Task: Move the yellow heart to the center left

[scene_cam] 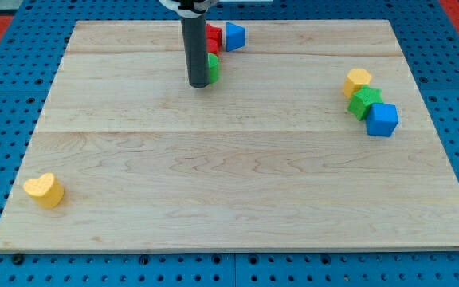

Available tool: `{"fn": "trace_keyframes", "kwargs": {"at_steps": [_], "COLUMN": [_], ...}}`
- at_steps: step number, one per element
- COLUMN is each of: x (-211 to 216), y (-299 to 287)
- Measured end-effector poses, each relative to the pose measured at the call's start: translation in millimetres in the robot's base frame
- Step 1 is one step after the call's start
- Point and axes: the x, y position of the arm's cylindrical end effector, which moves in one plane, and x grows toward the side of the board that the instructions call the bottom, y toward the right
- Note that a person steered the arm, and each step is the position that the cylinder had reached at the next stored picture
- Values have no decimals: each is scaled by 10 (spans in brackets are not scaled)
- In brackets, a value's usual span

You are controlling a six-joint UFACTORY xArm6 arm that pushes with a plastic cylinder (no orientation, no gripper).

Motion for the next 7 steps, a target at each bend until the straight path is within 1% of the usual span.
{"fn": "trace_keyframes", "kwargs": {"at_steps": [1, 2, 3, 4, 5, 6, 7], "x": [29, 863, 1853, 2397, 2499, 2504, 2504], "y": [0, -18, -191, -860, -1779, -1902, -1902]}}
